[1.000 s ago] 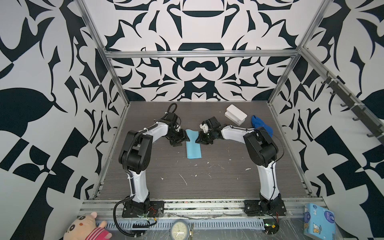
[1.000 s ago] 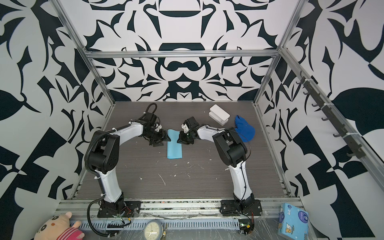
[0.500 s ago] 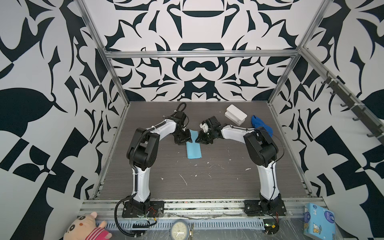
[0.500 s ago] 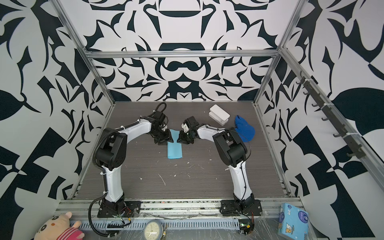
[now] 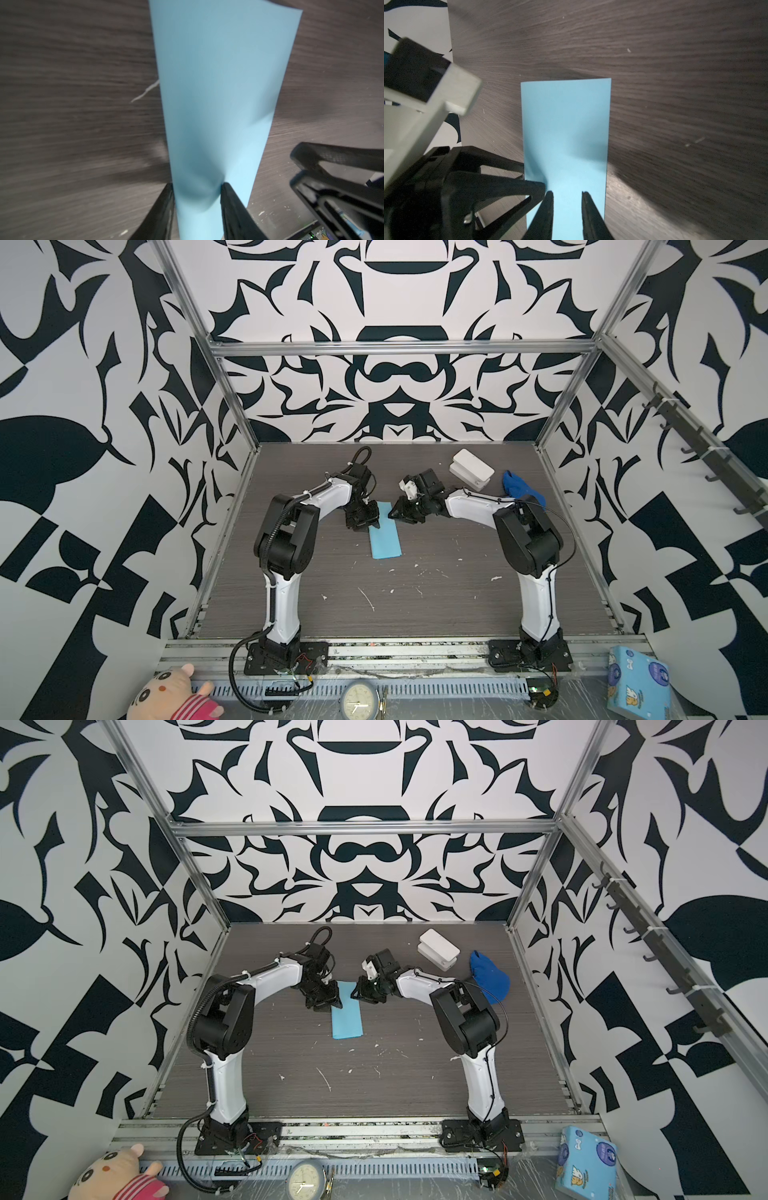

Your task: Fold a paper plane with a square sheet of paper (pick it up from the middle)

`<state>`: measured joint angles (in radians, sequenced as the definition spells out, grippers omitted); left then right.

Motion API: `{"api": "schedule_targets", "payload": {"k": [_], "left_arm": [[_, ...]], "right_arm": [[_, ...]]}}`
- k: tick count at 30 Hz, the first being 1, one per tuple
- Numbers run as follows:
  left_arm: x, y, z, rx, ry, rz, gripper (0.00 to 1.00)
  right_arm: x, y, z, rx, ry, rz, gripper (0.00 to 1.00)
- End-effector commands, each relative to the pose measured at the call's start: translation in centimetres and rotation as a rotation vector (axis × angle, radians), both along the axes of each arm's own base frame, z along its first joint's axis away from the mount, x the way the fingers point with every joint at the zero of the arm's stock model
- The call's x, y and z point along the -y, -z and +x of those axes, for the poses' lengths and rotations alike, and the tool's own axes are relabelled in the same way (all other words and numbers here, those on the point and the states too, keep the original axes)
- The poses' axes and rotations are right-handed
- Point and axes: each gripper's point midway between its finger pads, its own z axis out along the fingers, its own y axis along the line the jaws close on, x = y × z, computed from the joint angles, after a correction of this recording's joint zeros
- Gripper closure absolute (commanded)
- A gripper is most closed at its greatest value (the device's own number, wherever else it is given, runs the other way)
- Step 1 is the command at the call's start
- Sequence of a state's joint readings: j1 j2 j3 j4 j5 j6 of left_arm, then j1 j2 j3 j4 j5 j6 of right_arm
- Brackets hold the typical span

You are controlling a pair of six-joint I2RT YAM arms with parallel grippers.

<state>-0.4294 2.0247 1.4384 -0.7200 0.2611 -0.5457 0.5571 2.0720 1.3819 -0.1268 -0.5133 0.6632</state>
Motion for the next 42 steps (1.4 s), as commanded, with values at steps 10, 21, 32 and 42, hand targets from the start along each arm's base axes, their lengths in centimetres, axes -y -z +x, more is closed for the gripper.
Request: {"api": "schedule_targets", "payload": {"k": [10, 21, 32, 42], "left_arm": [[-1.2, 1.2, -0.8, -0.022, -0.005, -0.007, 0.68], [-1.5, 1.9, -1.1, -0.046, 0.007, 0.015, 0.63], [-2.0, 3.0, -1.8, -0.090, 0.067, 0.056, 0.62], [-2.5, 4.0, -1.9, -0.118, 0.052, 0.092, 0.61]], "right_arm": [[-0.3, -1.3, 0.5, 0.030, 0.011, 0.028, 0.73], [0.0, -0.2, 0.5, 0.014, 0.021, -0.001, 0.73], [0.1, -0.1, 0.7, 0.018, 0.024, -0.017, 0.74], [-0.1, 0.3, 0.7, 0.005, 0.012, -0.022, 0.74]]}}
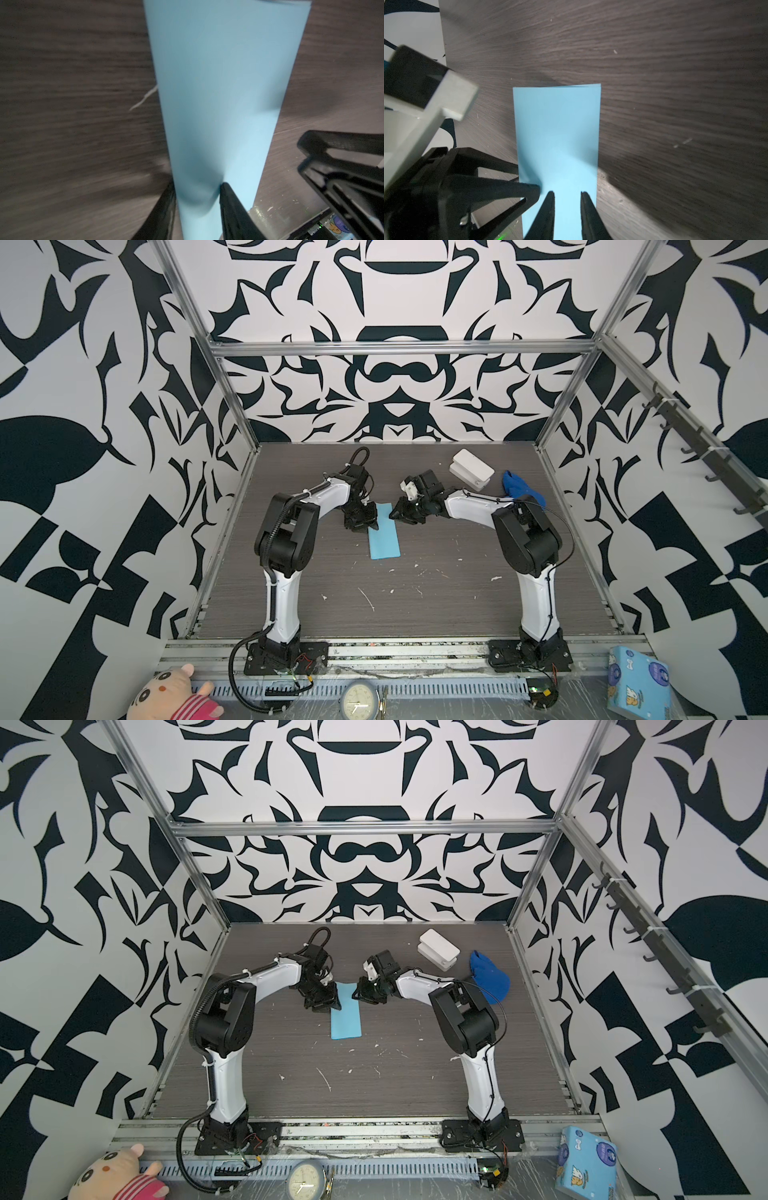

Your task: Fold a paper plane with a square sheet of paper (pick it up from the middle)

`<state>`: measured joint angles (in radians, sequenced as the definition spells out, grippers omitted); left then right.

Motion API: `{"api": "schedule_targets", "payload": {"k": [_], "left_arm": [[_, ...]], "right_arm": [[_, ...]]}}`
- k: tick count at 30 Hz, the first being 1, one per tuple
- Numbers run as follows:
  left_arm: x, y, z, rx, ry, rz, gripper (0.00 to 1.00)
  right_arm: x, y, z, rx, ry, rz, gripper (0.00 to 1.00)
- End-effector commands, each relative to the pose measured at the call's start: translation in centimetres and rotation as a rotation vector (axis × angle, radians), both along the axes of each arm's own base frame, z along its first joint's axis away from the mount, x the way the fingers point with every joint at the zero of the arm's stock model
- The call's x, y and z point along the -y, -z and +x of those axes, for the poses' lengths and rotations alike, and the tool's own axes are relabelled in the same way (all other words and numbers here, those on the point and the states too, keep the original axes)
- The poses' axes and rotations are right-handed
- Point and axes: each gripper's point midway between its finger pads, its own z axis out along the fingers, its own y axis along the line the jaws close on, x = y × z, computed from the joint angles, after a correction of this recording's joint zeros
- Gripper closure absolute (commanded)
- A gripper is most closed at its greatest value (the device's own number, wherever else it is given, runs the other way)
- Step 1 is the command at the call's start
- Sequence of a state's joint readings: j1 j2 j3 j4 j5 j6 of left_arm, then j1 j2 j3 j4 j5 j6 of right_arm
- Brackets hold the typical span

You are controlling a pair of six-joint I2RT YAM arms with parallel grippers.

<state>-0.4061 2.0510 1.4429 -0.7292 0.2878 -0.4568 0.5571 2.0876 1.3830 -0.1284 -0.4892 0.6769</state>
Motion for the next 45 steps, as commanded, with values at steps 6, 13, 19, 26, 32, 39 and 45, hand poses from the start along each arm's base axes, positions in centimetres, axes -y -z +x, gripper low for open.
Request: {"api": "schedule_targets", "payload": {"k": [6, 13, 19, 26, 32, 39, 45], "left_arm": [[-2.2, 3.6, -2.0, -0.123, -0.032, 0.121, 0.60], [-2.4, 4.1, -2.1, -0.143, -0.052, 0.142, 0.60], [-2.4, 4.1, -2.2, -0.148, -0.055, 0.141, 0.61], [-2.3, 4.1, -2.2, -0.145, -0.039, 0.136, 0.61], [-2.3, 4.2, -2.1, -0.139, -0.022, 0.135, 0.61], [-1.6, 2.0, -1.3, -0.101, 0.000, 0.103, 0.57], [-1.7, -5.3, 1.9, 0.080, -0.031, -0.002, 0.48]], "right_arm": [[-0.8, -0.5, 0.2, 0.008, -0.041, 0.010, 0.76], [-1.8, -1.0, -0.5, 0.014, -0.090, 0.035, 0.77], [-1.8, -0.7, -0.5, 0.011, -0.096, 0.031, 0.77], [-1.6, 0.3, -0.8, -0.016, -0.091, 0.006, 0.79], [-0.9, 1.3, -0.9, -0.036, -0.076, -0.036, 0.81], [0.9, 3.6, -2.2, -0.116, -0.058, -0.139, 0.83], [2.8, 5.4, -3.1, -0.150, -0.064, -0.259, 0.87]]}}
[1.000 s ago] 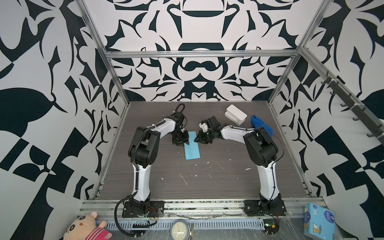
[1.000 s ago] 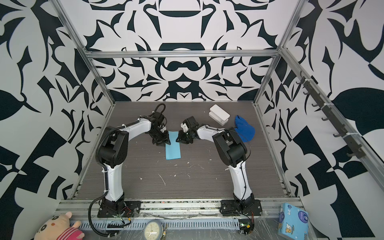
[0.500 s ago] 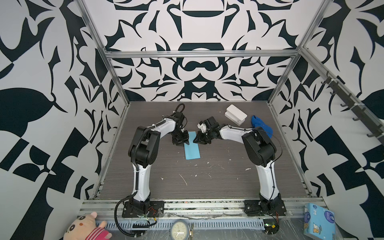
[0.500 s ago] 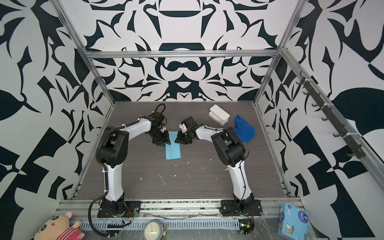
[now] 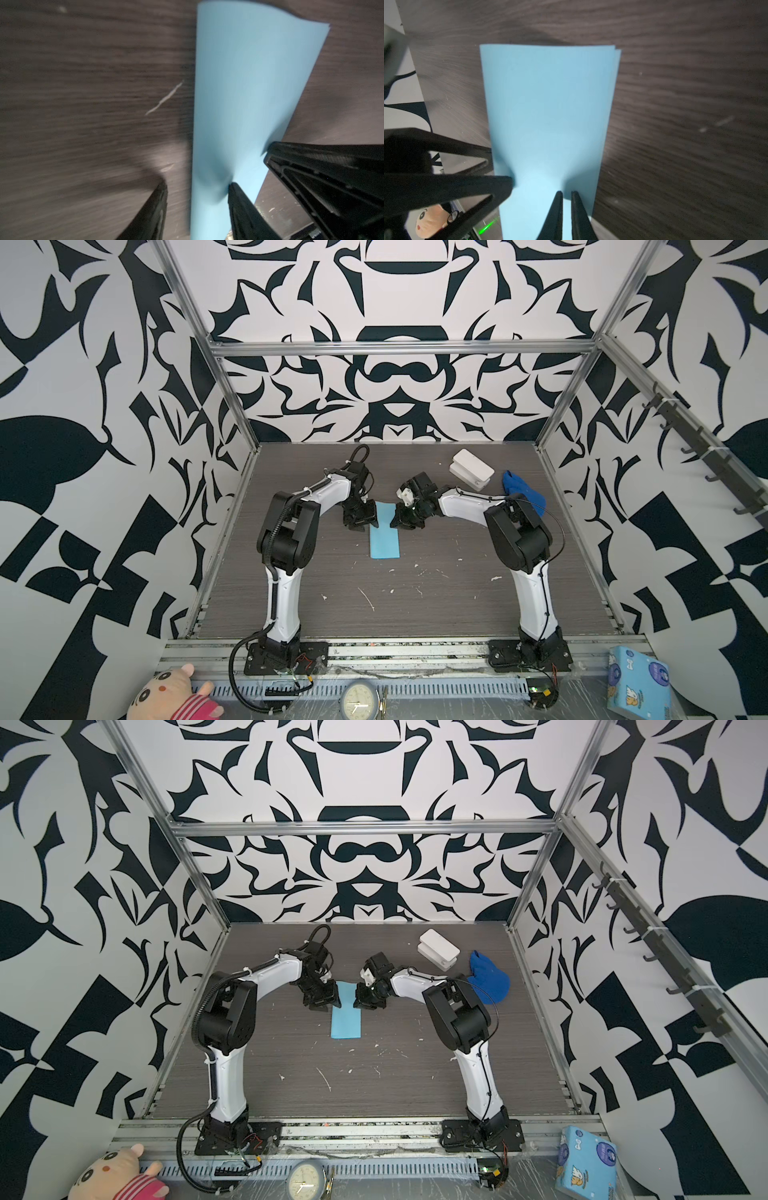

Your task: Fold a paper plane with a square sheet of paper (pick it up from the middle)

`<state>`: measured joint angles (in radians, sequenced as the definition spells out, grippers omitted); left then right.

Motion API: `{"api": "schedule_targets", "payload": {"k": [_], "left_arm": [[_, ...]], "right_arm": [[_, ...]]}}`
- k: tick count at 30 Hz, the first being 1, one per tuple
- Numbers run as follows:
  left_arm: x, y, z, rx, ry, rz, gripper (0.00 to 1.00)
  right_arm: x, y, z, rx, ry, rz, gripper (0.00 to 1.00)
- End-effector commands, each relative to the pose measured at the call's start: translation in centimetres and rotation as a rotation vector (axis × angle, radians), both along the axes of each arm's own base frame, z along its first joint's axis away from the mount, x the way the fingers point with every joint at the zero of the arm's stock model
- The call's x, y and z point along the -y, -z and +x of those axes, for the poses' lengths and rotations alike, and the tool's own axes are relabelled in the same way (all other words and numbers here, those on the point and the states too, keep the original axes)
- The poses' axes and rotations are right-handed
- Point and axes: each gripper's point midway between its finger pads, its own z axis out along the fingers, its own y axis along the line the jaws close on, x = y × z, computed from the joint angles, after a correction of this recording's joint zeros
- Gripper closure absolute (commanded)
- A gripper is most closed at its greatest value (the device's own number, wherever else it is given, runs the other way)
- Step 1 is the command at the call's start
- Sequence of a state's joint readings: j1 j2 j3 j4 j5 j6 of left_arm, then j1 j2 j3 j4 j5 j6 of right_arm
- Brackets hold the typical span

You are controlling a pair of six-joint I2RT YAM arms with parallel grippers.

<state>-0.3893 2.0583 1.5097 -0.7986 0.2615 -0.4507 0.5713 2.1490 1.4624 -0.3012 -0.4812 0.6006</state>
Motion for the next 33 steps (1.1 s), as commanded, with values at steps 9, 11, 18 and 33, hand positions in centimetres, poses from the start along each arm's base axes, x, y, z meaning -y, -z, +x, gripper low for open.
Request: {"api": "schedule_targets", "payload": {"k": [9, 11, 18, 33], "left_arm": [[3.5, -6.7, 1.2, 0.102, -0.032, -0.414, 0.79], [3.9, -5.9, 1.2, 0.093, -0.026, -0.417, 0.83], [5.1, -2.7, 0.1, 0.002, 0.026, -0.404, 0.91], [0.0, 3.7, -1.4, -0.076, -0.002, -0.146, 0.93]], "right_arm": [[3.0, 3.7, -1.4, -0.075, -0.002, -0.214, 0.98], [3.0, 3.8, -1.4, -0.077, 0.000, -0.219, 0.99], [3.0, 4.3, -1.5, -0.086, -0.001, -0.236, 1.00], [4.5, 5.9, -2.0, -0.110, -0.002, -0.324, 1.00]]}}
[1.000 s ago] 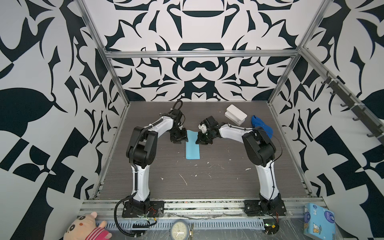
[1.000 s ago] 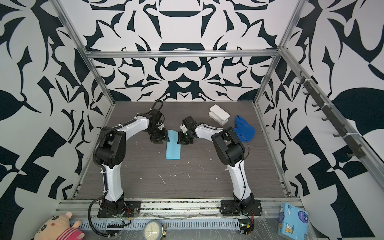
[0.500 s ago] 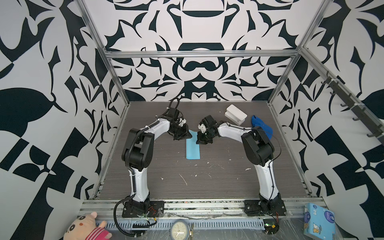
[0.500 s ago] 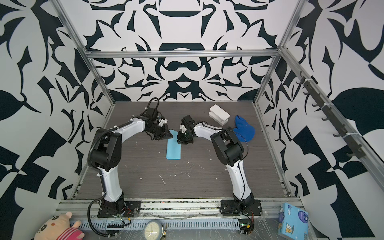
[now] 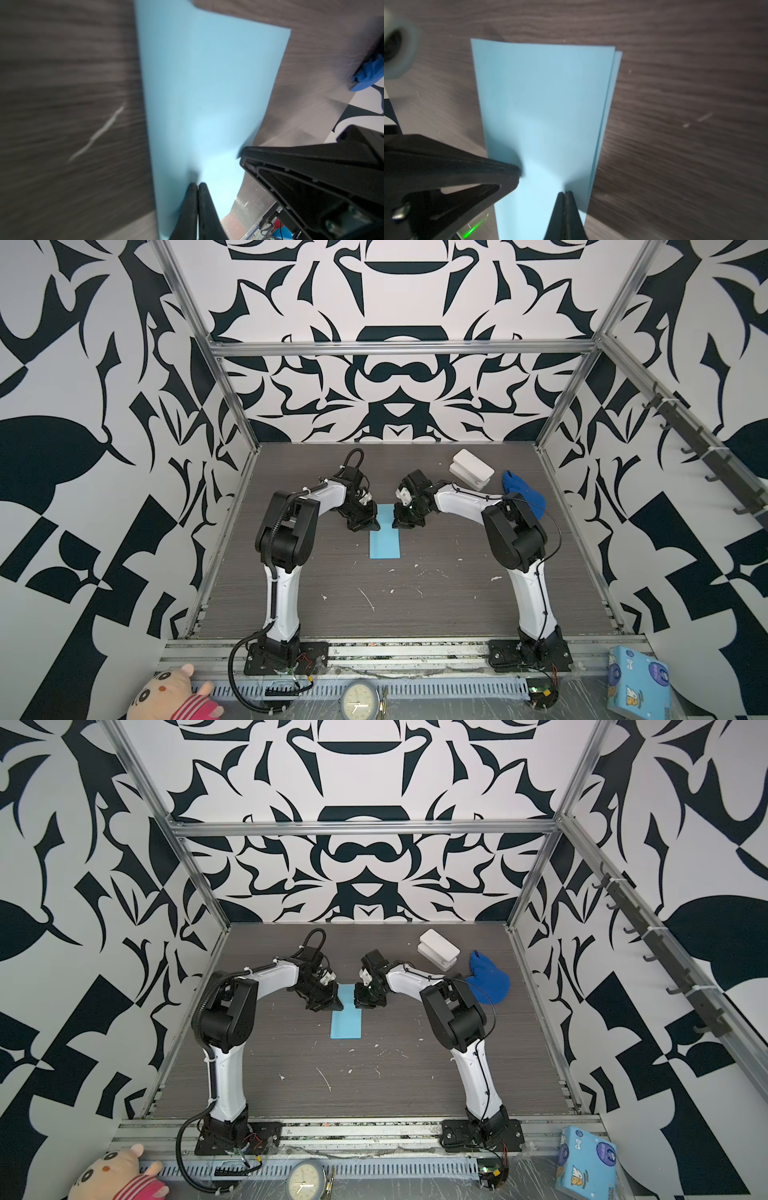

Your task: Fold a paper plane with a square sheet of paper (pick it up from the middle)

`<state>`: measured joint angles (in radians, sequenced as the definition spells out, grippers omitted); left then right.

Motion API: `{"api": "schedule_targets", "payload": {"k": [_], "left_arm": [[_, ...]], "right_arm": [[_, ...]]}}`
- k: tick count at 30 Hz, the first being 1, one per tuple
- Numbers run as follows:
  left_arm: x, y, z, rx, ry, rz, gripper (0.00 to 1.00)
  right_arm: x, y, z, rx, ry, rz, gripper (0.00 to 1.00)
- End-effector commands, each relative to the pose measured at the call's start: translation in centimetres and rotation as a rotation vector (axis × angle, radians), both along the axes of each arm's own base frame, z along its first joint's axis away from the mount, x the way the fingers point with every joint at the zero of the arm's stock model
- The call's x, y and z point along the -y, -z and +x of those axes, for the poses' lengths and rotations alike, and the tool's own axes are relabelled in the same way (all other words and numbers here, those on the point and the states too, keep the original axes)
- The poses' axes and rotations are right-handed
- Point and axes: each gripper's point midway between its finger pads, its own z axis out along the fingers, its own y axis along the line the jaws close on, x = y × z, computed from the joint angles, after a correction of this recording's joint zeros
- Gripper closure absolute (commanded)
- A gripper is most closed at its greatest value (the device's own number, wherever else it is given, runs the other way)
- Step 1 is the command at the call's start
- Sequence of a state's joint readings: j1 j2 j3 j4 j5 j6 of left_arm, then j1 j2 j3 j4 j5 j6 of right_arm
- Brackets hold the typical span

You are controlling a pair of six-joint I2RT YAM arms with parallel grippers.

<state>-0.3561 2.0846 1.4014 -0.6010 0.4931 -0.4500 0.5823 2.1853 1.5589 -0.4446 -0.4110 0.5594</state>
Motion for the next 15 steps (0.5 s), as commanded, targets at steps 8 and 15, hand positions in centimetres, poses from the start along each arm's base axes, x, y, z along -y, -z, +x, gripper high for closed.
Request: {"api": "schedule_targets", "payload": {"k": [8, 15], "left_arm": [[-6.2, 1.4, -2.5, -0.076, -0.076, 0.101, 0.90], [-5.2, -5.0, 0.3, 0.098, -0.120, -0.016, 0.90]], "right_arm": [[4.7, 5.8, -2.3, -0.091, 0.008, -0.266, 1.00], [4.5, 5.5, -2.1, -0.083, 0.004, -0.258, 1.00]]}}
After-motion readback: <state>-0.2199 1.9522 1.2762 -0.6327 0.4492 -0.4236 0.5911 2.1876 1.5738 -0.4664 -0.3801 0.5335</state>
